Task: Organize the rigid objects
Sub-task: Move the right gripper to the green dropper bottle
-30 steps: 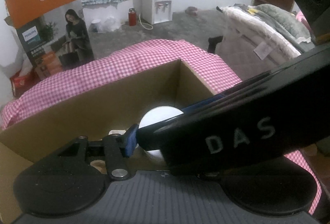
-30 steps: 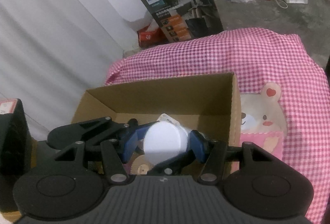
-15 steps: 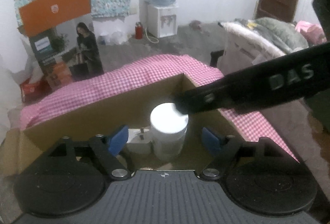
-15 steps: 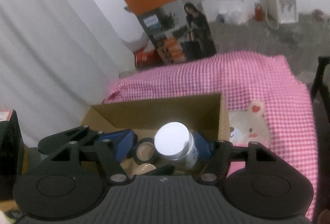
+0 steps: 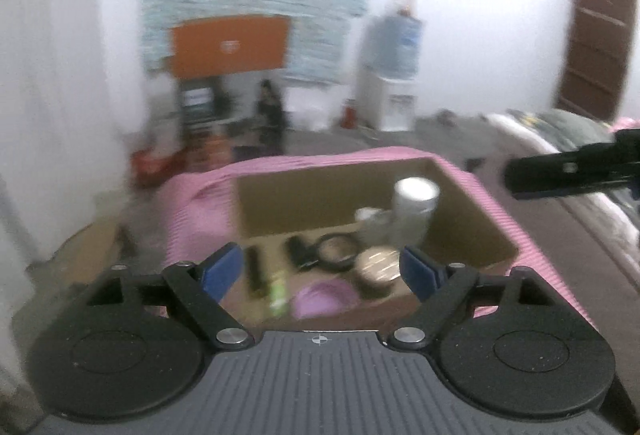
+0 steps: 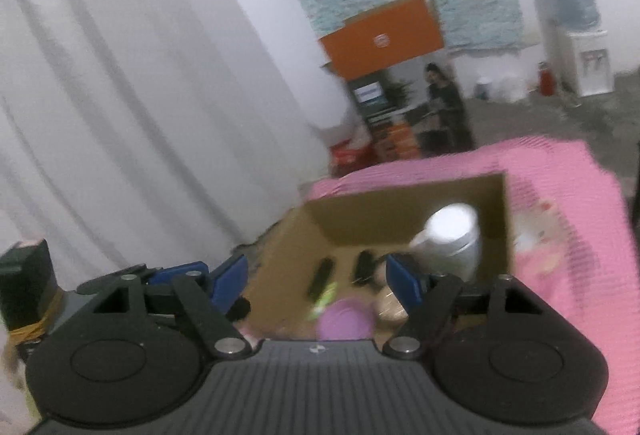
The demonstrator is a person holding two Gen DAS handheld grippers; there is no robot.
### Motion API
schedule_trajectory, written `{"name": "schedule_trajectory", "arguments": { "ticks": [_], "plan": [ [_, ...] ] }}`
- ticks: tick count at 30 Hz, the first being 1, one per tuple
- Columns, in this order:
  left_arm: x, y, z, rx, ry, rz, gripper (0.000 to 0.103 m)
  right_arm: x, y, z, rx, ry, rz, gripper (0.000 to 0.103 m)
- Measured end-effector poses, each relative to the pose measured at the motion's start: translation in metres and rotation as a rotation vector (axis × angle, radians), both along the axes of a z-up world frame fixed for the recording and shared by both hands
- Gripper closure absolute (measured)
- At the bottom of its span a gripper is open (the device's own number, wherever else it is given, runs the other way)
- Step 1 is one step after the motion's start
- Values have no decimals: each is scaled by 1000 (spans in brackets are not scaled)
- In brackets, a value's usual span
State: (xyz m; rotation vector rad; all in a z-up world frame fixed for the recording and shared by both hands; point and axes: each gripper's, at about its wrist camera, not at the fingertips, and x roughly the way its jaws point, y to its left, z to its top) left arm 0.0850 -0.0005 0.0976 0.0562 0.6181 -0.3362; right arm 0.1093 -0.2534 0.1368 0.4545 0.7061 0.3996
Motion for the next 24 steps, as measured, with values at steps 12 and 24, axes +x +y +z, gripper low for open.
{"name": "schedule_trajectory", "arguments": {
  "ticks": [12,24],
  "plan": [
    [-9,35,-81,39,34,97,19,12,126,-69,-54,116,178,28],
    [20,28,-135,12,101,-1,43,44,164,-130,-141,194,160,44]
  ]
}}
